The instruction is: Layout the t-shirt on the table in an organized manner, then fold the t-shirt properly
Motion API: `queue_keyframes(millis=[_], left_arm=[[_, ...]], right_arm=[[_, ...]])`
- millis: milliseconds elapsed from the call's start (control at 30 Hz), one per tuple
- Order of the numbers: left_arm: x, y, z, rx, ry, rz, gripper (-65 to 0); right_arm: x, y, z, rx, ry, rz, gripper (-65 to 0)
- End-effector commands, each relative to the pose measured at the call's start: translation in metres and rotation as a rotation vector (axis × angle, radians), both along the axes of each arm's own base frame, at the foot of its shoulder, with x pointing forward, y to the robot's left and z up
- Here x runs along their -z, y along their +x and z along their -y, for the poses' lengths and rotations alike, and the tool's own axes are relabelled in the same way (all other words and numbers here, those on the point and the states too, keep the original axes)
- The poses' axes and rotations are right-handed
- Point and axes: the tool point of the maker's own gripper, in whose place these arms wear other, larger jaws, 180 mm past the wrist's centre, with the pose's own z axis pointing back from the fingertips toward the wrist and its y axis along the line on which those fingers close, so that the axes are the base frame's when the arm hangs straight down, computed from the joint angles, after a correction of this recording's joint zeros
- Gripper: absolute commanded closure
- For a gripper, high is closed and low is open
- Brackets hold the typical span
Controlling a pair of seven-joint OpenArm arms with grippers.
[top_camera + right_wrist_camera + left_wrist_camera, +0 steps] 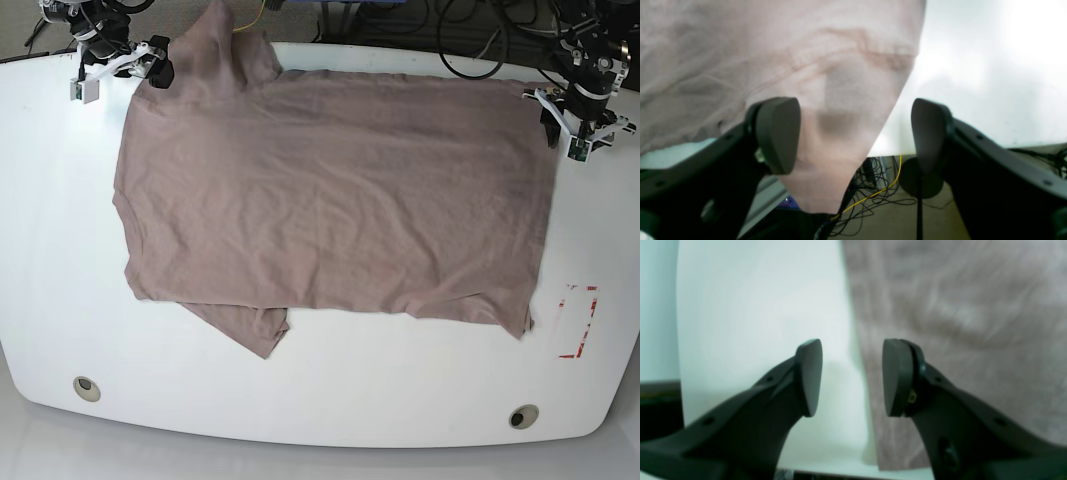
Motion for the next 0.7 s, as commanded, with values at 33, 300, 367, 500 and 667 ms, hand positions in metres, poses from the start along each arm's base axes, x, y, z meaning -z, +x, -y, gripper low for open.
queue_keyframes(millis=[33, 300, 367, 500, 667], left_arm=[[-0.017, 0.008, -0.011, -0.014, 0.020, 0.064, -27.2], [-0.020, 0.010, -0.015, -0.021, 0.026, 0.074, -27.2], [-0.020, 0.010, -0.015, -0.021, 0.027, 0.073, -27.2], [-0.020, 0.009, -0.015, -0.021, 0.027, 0.071, -27.2], [-0.019, 0.009, -0.015, -0.022, 0.026, 0.070, -27.2]], right_arm=[[0.000, -0.002, 0.001, 0.003, 0.006, 0.008, -49.8], [0.027, -0.023, 0.000, 0.033, 0.068, -0.064, -49.8], [0.030, -0.026, -0.002, 0.026, 0.074, -0.068, -49.6], [0.031, -0.027, -0.004, 0.017, 0.078, -0.071, -49.6], [0.035, -0.024, -0.024, -0.032, 0.117, -0.078, -49.6]])
